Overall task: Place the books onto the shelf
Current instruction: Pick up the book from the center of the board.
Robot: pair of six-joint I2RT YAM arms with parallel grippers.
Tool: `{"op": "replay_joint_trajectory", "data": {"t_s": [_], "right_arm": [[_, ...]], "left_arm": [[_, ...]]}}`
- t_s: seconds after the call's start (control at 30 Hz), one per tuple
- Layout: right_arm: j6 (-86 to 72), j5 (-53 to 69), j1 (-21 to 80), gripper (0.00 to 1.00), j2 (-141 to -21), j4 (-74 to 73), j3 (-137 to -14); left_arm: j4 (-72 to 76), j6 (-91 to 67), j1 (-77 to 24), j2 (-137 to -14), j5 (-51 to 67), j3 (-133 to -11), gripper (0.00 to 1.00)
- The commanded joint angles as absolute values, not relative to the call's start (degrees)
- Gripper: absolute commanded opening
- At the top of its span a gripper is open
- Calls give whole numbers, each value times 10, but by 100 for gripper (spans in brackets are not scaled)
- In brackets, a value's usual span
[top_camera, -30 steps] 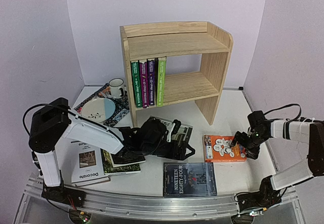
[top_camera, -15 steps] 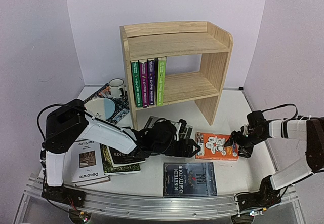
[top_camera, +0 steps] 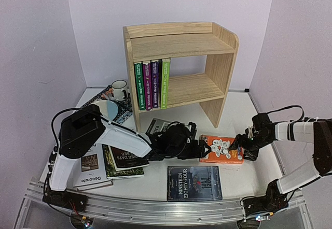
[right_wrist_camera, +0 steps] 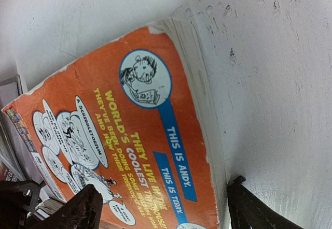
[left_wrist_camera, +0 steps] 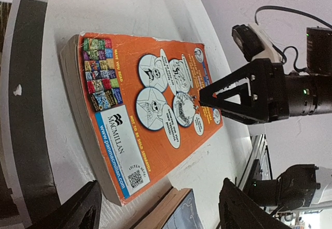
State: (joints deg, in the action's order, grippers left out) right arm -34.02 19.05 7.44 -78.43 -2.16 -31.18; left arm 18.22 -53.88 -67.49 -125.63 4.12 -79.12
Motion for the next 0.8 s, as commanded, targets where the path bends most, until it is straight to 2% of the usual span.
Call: {"op": "replay_joint_trajectory", "data": {"t_s": [0.0, 0.13, 0.43, 0.63, 0.77], "right_arm": [[-333, 196, 79, 84, -795, -70, -320], [-329, 197, 84, 84, -795, -73, -321], [-324, 201, 89, 84, -789, -83, -325], [-331, 208, 88, 84, -765, -92, -330], [-342, 211, 88, 77, -719, -99, -333]], "left_arm": [[130, -586, -673, -1300, 30, -844, 79], [81, -586, -672, -1337, 42, -904, 80], [55, -597, -668, -1353, 56, -931, 82], [95, -588, -670, -1333, 115, -940, 83], [103, -565, -672, -1297, 133, -942, 84]]}}
